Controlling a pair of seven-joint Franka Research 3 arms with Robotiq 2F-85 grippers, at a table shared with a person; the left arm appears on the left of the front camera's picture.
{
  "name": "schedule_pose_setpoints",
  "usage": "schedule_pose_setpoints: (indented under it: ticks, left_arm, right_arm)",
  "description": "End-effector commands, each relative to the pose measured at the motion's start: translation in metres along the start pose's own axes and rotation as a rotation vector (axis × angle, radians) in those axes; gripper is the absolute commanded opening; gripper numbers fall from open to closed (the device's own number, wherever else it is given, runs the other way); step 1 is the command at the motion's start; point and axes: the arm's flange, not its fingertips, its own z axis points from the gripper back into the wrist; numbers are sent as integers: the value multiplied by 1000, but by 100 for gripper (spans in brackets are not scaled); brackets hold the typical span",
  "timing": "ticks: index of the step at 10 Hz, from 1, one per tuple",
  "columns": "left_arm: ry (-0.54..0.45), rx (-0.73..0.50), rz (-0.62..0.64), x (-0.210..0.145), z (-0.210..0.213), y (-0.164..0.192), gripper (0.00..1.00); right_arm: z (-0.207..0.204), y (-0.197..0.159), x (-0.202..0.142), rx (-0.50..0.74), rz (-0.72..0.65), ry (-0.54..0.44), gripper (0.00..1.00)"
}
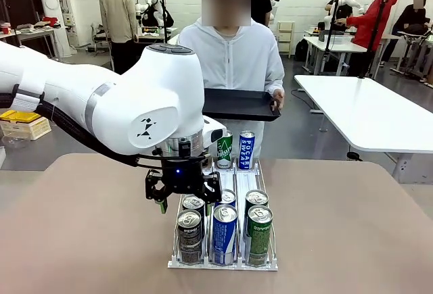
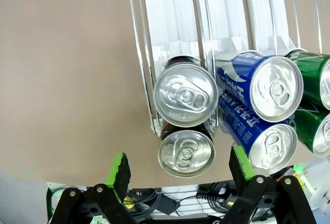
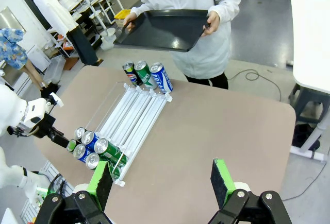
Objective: Retrieve and hand over the desired beverage to the person.
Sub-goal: Pick up a can of the same type that the person held from the Automatic Can Dispenser.
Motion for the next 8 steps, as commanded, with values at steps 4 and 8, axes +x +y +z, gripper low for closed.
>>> schedule_pose_setpoints:
  ticks: [4, 8]
  left_arm:
    - [0, 0, 0, 0, 0, 0, 100]
    - [0, 0, 0, 0, 0, 0, 100]
  right_arm:
    - [-2, -1, 1, 26, -4, -7, 100]
    - [-2, -1, 1, 26, -4, -7, 100]
